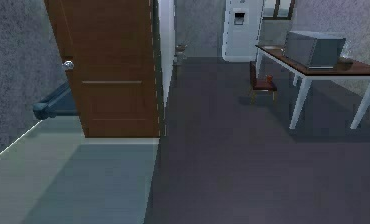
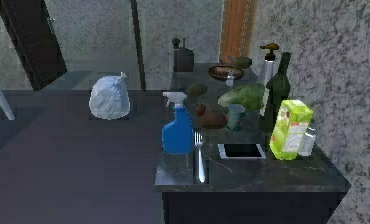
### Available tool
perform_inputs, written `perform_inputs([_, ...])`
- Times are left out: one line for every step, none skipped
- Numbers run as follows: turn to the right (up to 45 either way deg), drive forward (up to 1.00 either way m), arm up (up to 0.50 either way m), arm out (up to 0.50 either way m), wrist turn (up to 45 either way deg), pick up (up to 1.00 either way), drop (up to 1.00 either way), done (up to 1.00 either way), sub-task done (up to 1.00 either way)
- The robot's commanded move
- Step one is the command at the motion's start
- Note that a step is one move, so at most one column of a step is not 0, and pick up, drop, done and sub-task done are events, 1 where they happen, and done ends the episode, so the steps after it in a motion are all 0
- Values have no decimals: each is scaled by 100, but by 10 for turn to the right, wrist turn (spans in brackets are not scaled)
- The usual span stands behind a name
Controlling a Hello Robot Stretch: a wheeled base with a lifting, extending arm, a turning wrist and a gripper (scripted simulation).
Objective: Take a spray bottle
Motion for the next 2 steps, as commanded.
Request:
perform_inputs([0, 0, 50, 0, 0, 0, 0, 0, 0])
perform_inputs([0, 0, 38, 0, 0, 0, 0, 0, 0])
